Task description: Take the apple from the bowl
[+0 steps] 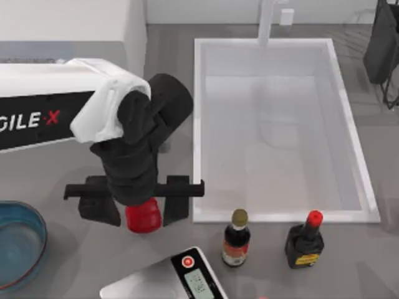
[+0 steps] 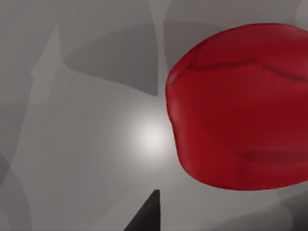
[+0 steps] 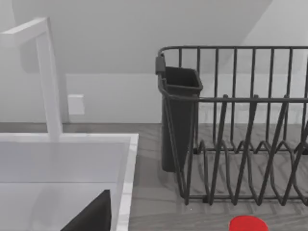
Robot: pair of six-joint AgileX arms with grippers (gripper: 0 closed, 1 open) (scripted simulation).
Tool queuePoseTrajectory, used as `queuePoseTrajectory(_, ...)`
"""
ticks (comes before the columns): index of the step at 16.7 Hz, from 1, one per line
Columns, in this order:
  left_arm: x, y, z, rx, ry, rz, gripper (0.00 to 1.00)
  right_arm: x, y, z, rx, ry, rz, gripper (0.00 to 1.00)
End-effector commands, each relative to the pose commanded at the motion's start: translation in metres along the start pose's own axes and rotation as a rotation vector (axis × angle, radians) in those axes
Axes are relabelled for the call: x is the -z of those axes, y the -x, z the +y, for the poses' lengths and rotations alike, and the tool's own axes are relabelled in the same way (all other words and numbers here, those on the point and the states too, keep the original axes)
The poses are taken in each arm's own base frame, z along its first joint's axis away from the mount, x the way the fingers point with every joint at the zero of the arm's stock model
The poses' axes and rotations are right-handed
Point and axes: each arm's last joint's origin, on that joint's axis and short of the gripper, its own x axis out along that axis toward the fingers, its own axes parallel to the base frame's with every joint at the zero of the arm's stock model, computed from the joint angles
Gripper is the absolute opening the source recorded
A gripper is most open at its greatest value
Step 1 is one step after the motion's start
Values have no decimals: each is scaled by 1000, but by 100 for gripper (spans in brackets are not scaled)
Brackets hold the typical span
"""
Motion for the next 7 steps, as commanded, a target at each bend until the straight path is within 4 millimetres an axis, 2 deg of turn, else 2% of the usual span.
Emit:
queuePoseTrajectory(1,0,0,0,0,0,0,98,0,0,0,0,0,0,100)
queuePoseTrajectory(2,0,0,0,0,0,0,100,0,0,0,0,0,0,100)
queuePoseTrajectory(7,0,0,0,0,0,0,100,0,0,0,0,0,0,100)
